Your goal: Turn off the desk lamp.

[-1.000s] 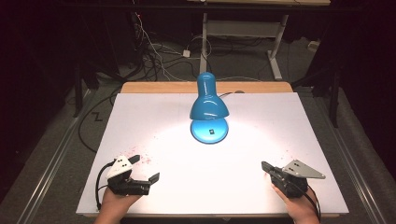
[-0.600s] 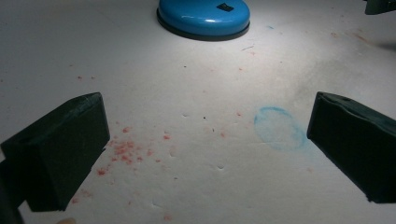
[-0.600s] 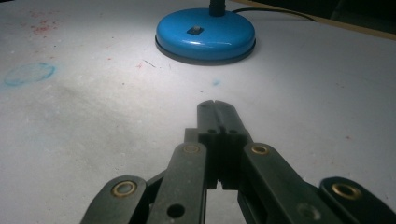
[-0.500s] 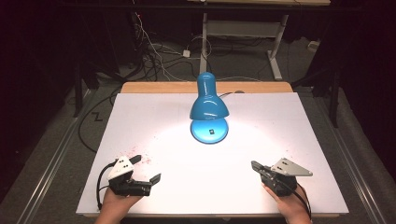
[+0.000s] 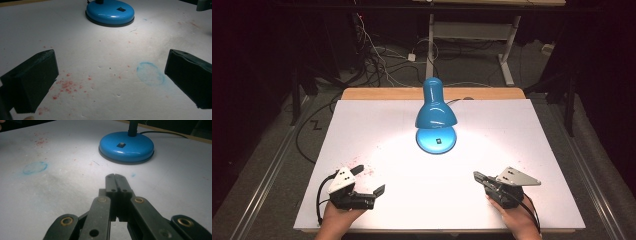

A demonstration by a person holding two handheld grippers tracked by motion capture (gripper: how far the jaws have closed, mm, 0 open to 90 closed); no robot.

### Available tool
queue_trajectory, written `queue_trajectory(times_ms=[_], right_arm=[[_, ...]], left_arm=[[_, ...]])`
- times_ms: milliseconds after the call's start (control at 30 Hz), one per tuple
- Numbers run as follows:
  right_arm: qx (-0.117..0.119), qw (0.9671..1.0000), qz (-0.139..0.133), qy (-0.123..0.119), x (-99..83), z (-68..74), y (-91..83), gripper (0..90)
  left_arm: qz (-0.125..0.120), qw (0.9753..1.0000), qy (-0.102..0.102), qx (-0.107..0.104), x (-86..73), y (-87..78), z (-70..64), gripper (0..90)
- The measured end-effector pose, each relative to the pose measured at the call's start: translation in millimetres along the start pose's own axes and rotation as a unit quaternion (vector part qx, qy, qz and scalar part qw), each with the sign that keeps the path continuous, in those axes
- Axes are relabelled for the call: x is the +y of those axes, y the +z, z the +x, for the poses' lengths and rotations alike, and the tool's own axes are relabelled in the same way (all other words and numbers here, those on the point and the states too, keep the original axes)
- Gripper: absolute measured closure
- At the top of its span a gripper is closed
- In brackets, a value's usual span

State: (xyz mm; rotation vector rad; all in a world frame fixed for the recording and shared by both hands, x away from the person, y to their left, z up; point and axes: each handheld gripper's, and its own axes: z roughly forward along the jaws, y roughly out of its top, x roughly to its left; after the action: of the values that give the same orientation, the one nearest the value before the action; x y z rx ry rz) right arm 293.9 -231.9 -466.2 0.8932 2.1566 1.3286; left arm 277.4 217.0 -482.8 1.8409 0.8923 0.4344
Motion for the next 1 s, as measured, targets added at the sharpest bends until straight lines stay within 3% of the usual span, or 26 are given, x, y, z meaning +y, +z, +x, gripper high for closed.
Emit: queue_trajectory(times_ms=[200,433,667,1000], right_arm=[[-0.001,1.0,-0.007,0.007,5.1,-1.4,6.1,90.0],[0.004,1.0,-0.005,0.004,15.9,-2.8,19.1,90.0],[0.008,1.0,-0.001,0.001,24.2,-1.1,29.9,90.0],[0.012,0.9999,0.002,0.003,36.7,-4.7,47.8,90.0]], left_arm=[[0.019,0.9997,0.01,-0.013,-2.1,6.3,-1.1,0.0],[0.017,0.9996,0.01,-0.021,-0.1,4.9,-4.1,0.0],[0.007,0.9998,0.013,-0.012,4.4,-1.3,-6.8,0.0],[0.003,0.9997,-0.001,-0.026,0.1,-0.6,-3.0,0.0]])
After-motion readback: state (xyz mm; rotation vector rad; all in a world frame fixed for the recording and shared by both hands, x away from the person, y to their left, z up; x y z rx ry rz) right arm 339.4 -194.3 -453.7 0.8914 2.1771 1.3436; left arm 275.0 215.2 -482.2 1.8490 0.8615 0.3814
